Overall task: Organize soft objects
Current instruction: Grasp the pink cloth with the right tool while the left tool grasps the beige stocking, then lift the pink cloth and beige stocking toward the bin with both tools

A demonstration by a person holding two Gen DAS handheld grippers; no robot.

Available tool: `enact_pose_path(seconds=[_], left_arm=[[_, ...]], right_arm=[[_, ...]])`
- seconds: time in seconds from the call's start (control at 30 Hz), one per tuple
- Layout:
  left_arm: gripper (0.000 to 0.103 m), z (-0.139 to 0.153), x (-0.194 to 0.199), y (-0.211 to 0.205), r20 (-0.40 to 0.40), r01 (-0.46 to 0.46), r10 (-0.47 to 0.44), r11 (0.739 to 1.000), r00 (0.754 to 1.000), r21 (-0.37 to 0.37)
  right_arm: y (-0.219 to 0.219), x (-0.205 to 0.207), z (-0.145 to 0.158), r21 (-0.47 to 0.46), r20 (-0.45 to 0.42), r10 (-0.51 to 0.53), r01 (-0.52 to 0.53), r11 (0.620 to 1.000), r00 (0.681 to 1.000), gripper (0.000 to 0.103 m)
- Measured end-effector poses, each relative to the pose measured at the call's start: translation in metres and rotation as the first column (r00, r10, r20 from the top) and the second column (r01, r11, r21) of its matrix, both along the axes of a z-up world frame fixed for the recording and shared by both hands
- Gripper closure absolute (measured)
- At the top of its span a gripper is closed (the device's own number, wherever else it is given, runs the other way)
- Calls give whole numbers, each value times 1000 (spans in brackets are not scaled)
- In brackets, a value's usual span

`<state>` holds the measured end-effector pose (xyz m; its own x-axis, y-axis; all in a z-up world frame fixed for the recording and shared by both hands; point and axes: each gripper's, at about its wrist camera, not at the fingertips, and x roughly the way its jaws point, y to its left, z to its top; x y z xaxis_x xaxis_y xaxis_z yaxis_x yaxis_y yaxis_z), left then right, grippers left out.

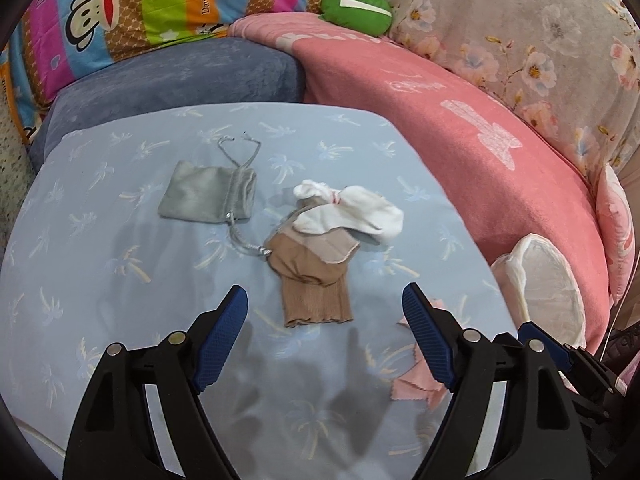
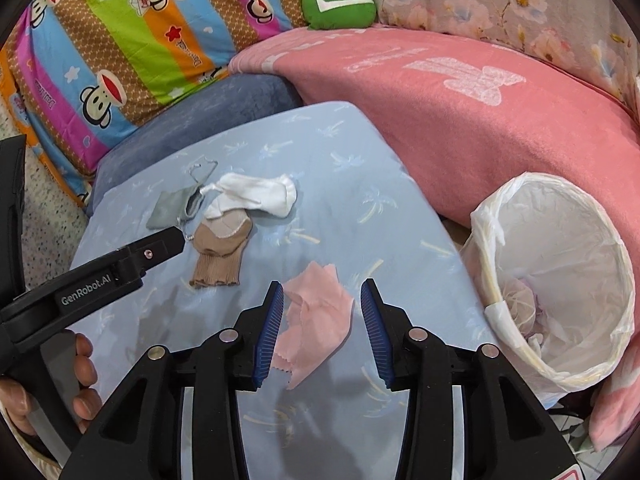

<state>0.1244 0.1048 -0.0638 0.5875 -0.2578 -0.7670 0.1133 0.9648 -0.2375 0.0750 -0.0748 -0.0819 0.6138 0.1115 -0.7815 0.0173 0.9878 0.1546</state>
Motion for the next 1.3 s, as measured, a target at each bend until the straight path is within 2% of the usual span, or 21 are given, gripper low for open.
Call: enact_pose_path(seconds=[0.13,0.27,0.33,0.57,0.73,0.8,0.83,0.9,0.97,1.03,1.07,1.13,1.17,1.2,1.23,1.3], left_arm=[[25,-9,2,5,-21,-13,13,1000,1000,11],[20,-18,6,11,-42,-24,25,1000,999,15],[17,-22,8,12,-50,-31,32,999,998,19],[16,-37,21,14,-82,-44,46,999,996,29],[16,-45,35,7,-81,-34,37,999,996,36],[16,-48,41,3,-82,-32,35,999,996,35],[17,-49,44,2,-82,-34,37,999,996,37],[17,-52,49,0,-86,-33,35,999,996,29],[22,-54,53,-2,-91,-35,36,999,995,23],[34,-53,55,-4,-83,-31,34,999,996,34],[36,-53,57,-5,-81,-23,26,999,996,35],[57,-52,58,-5,-86,-9,10,1000,996,21],[63,-51,59,-5,-92,-3,4,1000,996,12],[76,-52,59,-5,-101,4,-4,1000,995,0],[83,-52,58,-3,-112,9,-11,1000,994,-18],[87,-50,55,-3,-110,4,-7,1000,994,-24]], right_arm=[[6,6,-16,-14,-41,13,-14,1000,999,56],[9,11,-31,-24,-72,12,-14,1000,997,50],[9,14,-37,-23,-85,14,-16,1000,996,50],[10,22,-55,-22,-116,11,-14,1000,993,50],[11,26,-60,-35,-114,10,-14,999,993,66],[13,28,-60,-50,-113,20,-26,998,993,80],[14,29,-60,-56,-112,26,-32,998,993,83],[15,31,-60,-49,-112,34,-40,998,993,96],[16,34,-59,-41,-109,37,-42,998,993,98],[16,35,-54,-35,-93,37,-40,999,995,99],[16,36,-51,-28,-85,36,-39,999,996,99],[16,39,-44,-15,-69,36,-38,999,997,99],[16,40,-42,-12,-63,37,-38,999,997,99],[15,40,-39,-9,-56,36,-37,999,998,99],[16,41,-35,-6,-48,36,-36,999,998,99],[16,42,-29,0,-34,33,-33,999,999,99]])
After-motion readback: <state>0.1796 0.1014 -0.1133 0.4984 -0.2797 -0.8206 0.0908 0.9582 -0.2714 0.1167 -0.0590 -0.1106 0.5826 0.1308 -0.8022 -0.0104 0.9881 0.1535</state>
